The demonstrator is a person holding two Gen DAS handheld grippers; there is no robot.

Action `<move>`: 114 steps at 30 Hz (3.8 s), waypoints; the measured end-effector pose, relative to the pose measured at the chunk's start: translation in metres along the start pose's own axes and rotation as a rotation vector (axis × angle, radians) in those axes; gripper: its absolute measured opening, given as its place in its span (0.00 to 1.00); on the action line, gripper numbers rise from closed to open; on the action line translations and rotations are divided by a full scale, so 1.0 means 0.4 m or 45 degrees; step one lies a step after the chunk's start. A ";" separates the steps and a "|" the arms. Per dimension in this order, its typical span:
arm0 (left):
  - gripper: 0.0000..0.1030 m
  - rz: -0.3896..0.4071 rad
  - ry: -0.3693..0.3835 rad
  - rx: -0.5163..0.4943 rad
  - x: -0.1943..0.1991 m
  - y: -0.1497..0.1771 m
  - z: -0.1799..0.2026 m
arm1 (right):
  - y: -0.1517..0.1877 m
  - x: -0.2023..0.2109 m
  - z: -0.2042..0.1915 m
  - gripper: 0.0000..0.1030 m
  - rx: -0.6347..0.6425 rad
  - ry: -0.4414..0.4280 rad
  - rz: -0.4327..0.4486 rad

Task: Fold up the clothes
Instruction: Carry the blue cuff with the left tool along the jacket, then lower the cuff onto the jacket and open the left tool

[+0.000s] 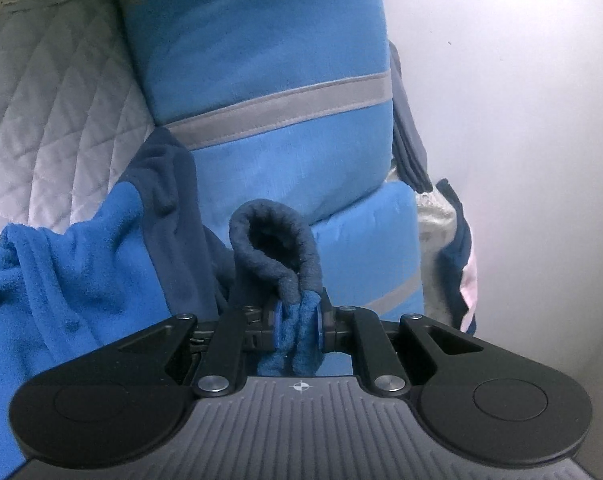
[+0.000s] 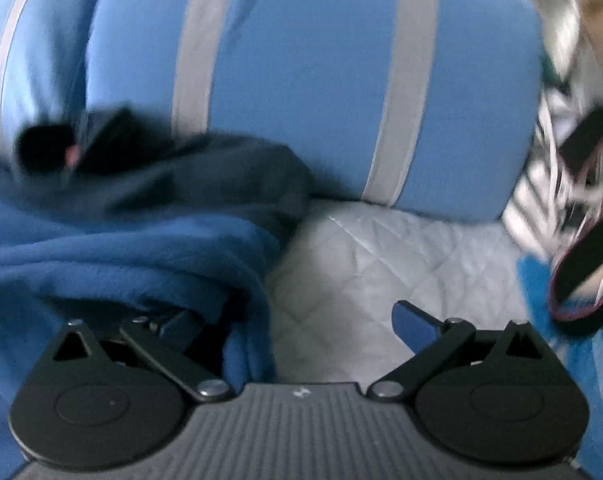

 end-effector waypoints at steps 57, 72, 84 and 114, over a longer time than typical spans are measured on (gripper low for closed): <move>0.14 0.088 -0.073 -0.121 0.057 -0.075 0.006 | 0.047 -0.001 -0.065 1.00 0.668 0.270 0.162; 0.14 -0.028 -0.014 -0.188 0.058 -0.043 0.015 | -0.047 0.024 0.073 0.99 0.106 0.255 0.323; 0.14 -0.060 -0.329 -0.290 0.085 -0.028 -0.103 | 0.036 -0.003 0.061 1.00 0.165 0.235 0.043; 0.15 -0.087 -0.369 -0.164 0.124 -0.008 -0.253 | -0.091 0.208 -0.235 1.00 0.645 0.322 0.583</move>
Point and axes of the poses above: each gripper's, at about its wrist camera, not at the fingertips, and x roughly against the way its jaws point, z to its right, y to its underside, the point moved 10 cm from there along -x, roughly the way its jaws point, and after that the axes turned 10 degrees about x, right-handed, at the moved point
